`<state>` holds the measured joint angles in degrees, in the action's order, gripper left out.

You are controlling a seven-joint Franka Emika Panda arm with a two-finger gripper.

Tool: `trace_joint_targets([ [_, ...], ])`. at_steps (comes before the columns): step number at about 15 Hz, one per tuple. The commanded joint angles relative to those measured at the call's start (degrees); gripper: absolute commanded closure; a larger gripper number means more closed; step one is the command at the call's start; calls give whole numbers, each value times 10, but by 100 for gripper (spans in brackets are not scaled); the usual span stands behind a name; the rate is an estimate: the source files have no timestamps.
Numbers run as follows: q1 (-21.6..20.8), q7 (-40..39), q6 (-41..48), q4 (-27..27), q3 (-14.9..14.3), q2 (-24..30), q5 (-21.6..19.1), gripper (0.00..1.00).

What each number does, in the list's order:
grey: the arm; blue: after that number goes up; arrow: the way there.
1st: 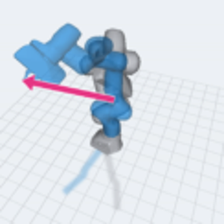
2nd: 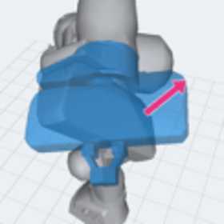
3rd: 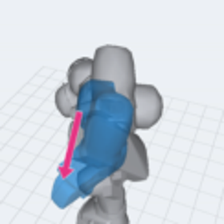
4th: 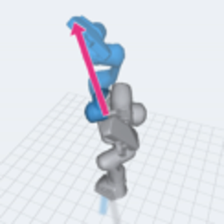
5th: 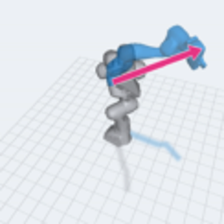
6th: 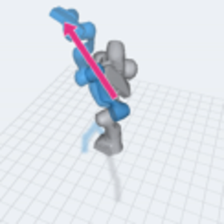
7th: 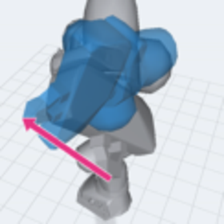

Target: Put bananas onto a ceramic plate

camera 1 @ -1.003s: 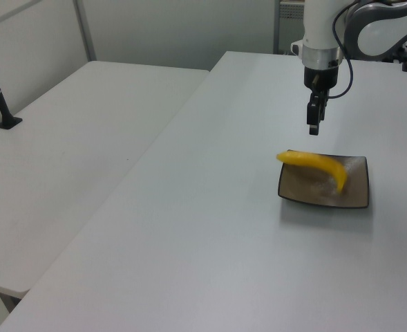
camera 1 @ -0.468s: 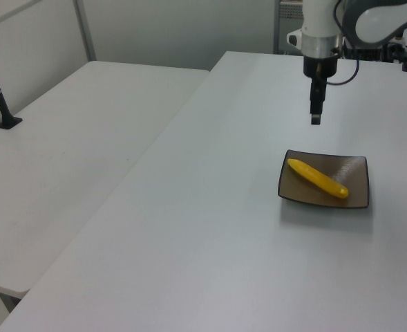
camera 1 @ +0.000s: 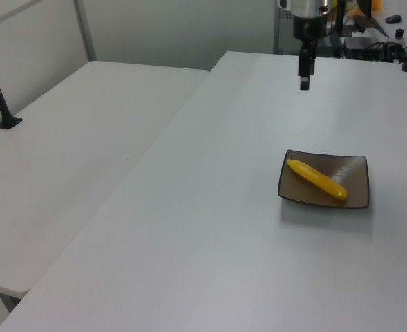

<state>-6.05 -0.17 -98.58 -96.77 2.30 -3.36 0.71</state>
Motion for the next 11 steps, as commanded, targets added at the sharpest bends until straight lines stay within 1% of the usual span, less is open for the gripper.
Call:
trace_joint_targets([
  [1,-5,53,-24,15,-4,-13,-16,0],
  [5,-5,52,-28,12,-9,-13,-12,0],
  [7,-5,54,-47,8,-12,-13,-13,0],
  [11,-7,53,-56,4,-13,-11,-10,0],
])
